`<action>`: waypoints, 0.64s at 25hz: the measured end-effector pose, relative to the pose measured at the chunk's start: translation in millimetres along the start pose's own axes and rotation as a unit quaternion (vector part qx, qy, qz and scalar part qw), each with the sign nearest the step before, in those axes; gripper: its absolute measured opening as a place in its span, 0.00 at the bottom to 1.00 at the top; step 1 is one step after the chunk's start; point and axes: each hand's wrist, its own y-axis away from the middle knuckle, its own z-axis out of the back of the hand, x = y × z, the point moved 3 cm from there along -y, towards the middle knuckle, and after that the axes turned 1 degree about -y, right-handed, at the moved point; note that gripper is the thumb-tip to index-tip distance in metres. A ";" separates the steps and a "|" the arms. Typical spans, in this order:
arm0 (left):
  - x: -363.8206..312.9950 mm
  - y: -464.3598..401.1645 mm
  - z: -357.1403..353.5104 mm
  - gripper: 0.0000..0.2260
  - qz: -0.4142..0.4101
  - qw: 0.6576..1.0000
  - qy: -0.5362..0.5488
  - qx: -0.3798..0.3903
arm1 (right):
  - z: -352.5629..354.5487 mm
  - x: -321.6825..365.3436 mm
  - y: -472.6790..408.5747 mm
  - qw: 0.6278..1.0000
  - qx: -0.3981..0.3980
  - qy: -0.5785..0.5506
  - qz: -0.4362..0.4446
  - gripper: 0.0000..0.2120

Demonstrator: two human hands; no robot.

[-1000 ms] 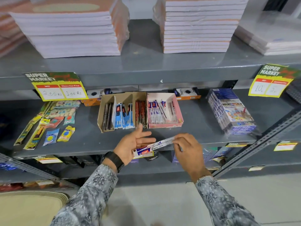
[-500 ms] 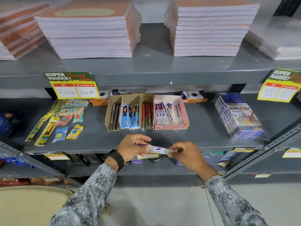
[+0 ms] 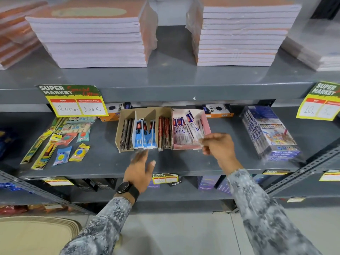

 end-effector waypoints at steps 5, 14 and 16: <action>29.2 7.0 -39.9 0.35 -0.030 0.965 -0.233 0.114 | -48.4 11.8 -29.3 0.990 -0.004 0.143 -0.004 0.11; -64.5 -16.6 25.1 0.18 -0.115 0.982 -0.113 -0.099 | -51.7 -2.7 -62.0 0.886 -0.036 0.449 0.111 0.11; -89.9 -49.9 20.7 0.19 -0.139 0.983 -0.106 -0.060 | -60.8 0.1 -73.5 0.861 -0.034 0.489 0.137 0.13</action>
